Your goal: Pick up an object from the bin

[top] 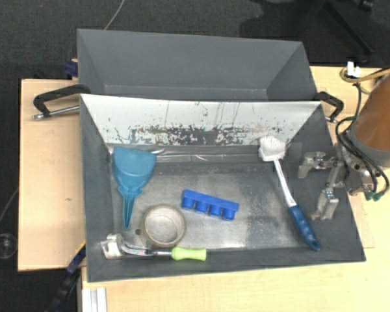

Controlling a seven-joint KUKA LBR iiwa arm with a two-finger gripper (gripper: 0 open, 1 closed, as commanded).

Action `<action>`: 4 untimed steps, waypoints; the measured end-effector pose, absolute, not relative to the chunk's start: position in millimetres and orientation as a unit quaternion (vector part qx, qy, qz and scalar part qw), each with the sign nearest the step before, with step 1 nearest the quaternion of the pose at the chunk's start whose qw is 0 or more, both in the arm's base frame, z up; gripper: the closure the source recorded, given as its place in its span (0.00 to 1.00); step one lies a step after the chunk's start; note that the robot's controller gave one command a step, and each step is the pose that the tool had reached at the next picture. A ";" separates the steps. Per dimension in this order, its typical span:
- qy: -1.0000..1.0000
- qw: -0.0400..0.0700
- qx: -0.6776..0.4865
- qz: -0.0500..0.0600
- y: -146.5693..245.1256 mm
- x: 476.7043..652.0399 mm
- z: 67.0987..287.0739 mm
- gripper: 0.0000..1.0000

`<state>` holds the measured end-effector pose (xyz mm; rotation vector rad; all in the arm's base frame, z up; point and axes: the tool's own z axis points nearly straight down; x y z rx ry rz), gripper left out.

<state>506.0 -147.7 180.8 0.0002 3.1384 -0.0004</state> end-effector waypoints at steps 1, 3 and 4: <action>0.999 0.004 0.052 -0.001 -129.2 509.8 154.7 0.00; 0.999 0.002 -0.046 0.000 -126.2 498.1 100.4 0.00; 0.999 0.001 0.038 0.003 -138.0 494.0 73.2 0.00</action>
Offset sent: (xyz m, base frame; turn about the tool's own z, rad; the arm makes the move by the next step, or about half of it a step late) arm -0.0157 0.0512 -0.0949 -0.0955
